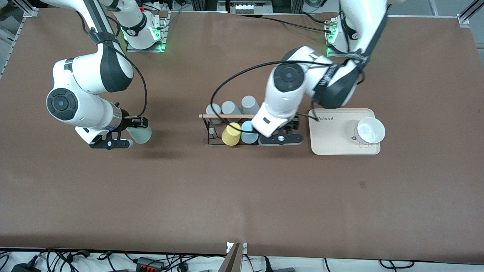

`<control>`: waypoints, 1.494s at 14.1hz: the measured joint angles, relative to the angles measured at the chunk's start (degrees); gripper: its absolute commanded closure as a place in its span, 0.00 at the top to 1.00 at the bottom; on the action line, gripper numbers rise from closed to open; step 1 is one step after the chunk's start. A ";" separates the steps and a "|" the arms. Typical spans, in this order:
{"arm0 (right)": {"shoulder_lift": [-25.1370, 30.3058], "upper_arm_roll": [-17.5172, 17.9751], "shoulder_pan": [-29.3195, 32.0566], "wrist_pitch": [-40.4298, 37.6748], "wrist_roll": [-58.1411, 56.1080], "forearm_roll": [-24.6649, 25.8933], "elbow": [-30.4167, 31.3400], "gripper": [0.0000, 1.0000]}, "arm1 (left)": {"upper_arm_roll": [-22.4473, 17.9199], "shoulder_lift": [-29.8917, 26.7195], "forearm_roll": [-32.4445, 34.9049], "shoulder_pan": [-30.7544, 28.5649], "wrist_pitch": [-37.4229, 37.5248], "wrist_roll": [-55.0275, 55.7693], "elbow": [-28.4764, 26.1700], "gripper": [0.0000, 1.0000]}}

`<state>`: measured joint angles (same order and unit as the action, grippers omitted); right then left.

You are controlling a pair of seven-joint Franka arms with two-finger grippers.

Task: Hang scattered cups on rack with three cups
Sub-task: 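Hang the blue cup on the rack peg and return the left gripper, then carry the pale green cup to the rack with the right gripper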

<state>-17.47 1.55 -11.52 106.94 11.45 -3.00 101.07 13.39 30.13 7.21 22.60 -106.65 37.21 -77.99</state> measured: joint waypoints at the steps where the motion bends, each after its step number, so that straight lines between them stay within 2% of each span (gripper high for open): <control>1: -0.01 0.00 -0.23 0.00 0.54 -0.53 -0.28 0.15 | -0.01 -1.63 0.00 -1.74 2.48 -3.95 0.03 1.00; 6: -0.09 0.07 -3.81 -0.03 4.94 -1.97 -4.26 0.15 | 0.01 -9.93 0.03 -11.61 12.82 -23.65 -0.66 1.00; 10: -1.09 0.09 -6.54 -0.20 6.84 -3.16 -8.34 0.15 | 0.16 -20.91 -1.45 -19.25 14.35 -31.42 -9.97 1.00; 13: -3.37 0.08 -6.89 -0.23 6.90 -9.02 -11.02 0.15 | 0.15 -27.26 -4.15 -26.24 14.22 -34.37 -16.30 1.00; 17: -6.42 0.10 -8.94 -0.17 8.19 -11.02 -13.41 0.15 | -0.02 -28.76 -4.57 -30.31 14.12 -35.52 -17.95 1.00; 21: -9.36 0.17 -13.32 -0.07 14.67 -11.07 -16.62 0.15 | -0.05 -28.77 -4.59 -31.27 14.30 -35.59 -17.17 1.00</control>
<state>-26.83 1.72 -24.84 106.87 26.12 -14.07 84.45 13.34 1.36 2.62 -8.67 -92.35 1.62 -95.15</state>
